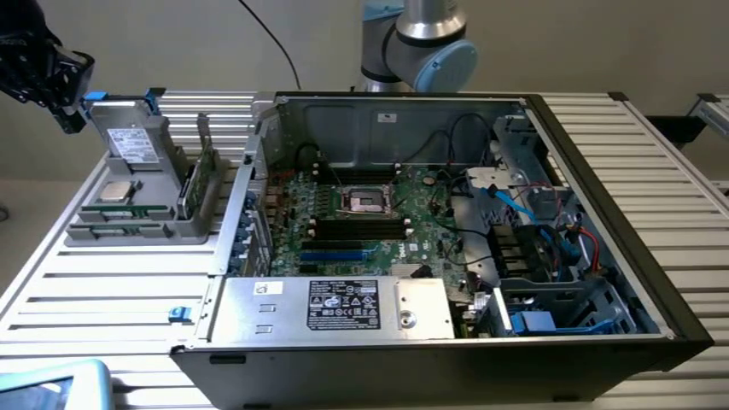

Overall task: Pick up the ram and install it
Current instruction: 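Pick up the ram and move it above insertion slot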

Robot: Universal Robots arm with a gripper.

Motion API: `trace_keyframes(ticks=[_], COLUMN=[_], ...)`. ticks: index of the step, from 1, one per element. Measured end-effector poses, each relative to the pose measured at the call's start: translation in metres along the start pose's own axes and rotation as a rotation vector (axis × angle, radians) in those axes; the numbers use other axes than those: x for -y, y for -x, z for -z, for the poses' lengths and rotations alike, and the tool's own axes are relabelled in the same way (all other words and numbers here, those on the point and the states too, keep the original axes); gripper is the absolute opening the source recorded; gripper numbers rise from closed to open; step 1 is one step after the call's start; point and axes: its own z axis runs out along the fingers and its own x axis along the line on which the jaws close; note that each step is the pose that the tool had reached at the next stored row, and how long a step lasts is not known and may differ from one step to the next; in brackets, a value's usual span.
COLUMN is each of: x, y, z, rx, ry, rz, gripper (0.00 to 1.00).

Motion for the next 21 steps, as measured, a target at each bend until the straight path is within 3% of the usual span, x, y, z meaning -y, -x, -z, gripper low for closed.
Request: trace_keyframes(ticks=[4, 21], x=[-0.0005, -0.0005], y=[0.0000, 0.0000], z=[0.0000, -0.0001], rx=[-0.0007, -0.0110], ry=[0.0003, 0.0052], rz=[0.023, 0.332], gripper=[0.11, 0.11])
